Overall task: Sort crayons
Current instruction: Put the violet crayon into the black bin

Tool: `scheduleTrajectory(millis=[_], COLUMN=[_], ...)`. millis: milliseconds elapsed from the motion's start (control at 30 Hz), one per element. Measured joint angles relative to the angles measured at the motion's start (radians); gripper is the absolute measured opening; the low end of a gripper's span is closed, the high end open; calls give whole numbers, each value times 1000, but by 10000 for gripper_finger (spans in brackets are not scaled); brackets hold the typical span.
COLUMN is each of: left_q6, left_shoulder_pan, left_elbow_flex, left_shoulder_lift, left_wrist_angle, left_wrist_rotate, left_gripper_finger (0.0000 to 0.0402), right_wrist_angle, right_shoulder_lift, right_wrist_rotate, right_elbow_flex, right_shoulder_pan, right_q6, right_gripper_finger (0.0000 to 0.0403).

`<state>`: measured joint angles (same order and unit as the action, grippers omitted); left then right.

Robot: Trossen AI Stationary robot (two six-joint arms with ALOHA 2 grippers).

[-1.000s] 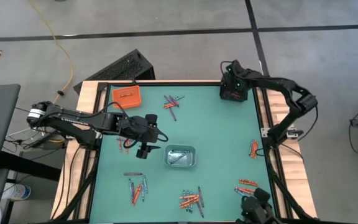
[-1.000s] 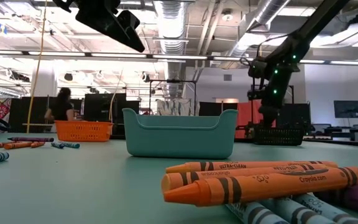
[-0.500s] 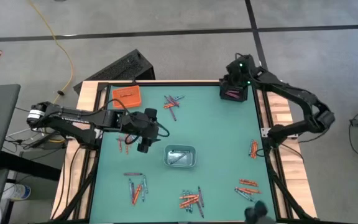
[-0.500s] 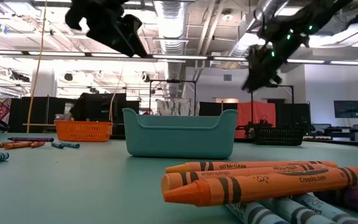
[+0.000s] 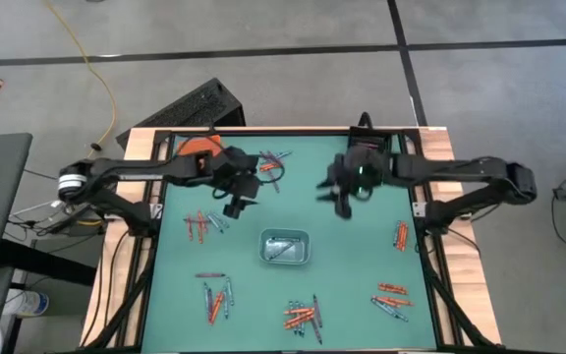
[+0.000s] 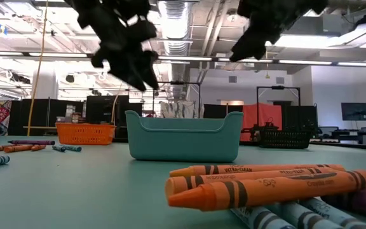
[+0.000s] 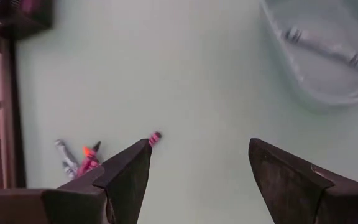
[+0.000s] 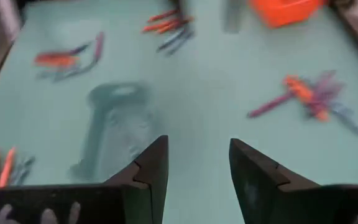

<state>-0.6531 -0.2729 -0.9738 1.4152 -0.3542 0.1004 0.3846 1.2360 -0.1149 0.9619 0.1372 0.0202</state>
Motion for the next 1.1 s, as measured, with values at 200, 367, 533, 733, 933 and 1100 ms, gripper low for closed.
scheduleTrajectory(millis=[200,367,533,733,933,1100], left_q6=[-120,-191,-260,-333,-424,-460], left_shoulder_pan=[-49,-82,-118,-158,-184,-190], left_elbow_flex=[-93,-223,-364,-488,-525,-559], left_shoulder_lift=[169,310,425,526,594,658], left_wrist_angle=[-76,-174,-279,-374,-371,-381], left_wrist_rotate=[4,28,26,-21,-87,-115], left_gripper_finger=[261,250,218,190,188,188], right_wrist_angle=[73,108,140,160,215,224], right_shoulder_lift=[39,79,125,174,209,220], right_wrist_rotate=[164,270,289,304,363,436], right_elbow_flex=[-1,-1,-1,-1,-2,-2], right_shoulder_pan=[-220,-338,-414,-495,-609,-706], right_q6=[74,163,231,315,427,512], right_gripper_finger=[161,161,161,161,161,161])
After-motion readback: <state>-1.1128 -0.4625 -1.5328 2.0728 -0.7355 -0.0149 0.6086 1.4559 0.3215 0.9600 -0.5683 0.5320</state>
